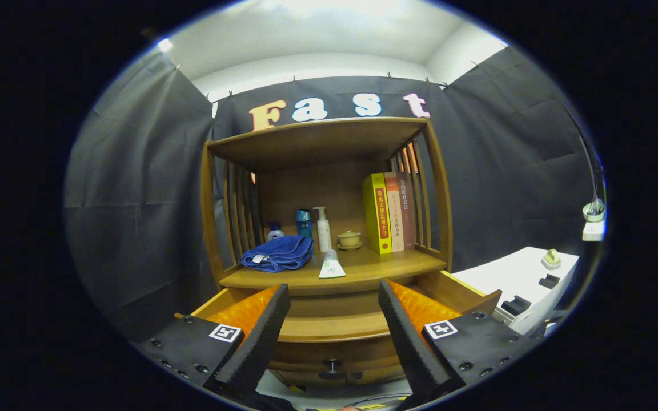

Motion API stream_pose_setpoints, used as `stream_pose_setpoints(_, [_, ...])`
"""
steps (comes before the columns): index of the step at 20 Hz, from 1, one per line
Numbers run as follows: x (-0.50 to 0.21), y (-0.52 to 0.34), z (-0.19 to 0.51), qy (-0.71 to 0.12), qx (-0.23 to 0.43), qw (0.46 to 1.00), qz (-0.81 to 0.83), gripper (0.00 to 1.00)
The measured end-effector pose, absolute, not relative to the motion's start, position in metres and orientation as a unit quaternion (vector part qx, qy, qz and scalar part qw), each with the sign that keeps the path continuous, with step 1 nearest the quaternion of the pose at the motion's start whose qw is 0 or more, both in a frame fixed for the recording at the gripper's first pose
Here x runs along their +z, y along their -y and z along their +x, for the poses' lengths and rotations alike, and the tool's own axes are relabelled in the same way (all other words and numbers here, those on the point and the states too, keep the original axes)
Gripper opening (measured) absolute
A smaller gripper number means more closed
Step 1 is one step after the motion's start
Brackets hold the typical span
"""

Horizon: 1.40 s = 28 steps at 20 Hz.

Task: Pull open the drawer, take out the items inside it, and place them on the countertop above the cabinet.

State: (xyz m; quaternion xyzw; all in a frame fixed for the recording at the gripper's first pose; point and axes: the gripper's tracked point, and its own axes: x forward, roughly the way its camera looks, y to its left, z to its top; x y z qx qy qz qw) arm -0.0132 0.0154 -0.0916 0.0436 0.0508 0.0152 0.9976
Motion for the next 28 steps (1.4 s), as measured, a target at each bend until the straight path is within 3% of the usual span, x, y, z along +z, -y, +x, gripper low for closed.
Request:
stream_pose_setpoints(7, [-0.118, -0.008, -0.032, -0.051, 0.018, 0.998, 0.025, 0.98])
stream_pose_setpoints(28, [-0.252, -0.019, 0.003, -0.111, 0.023, 0.994, -0.002, 0.99])
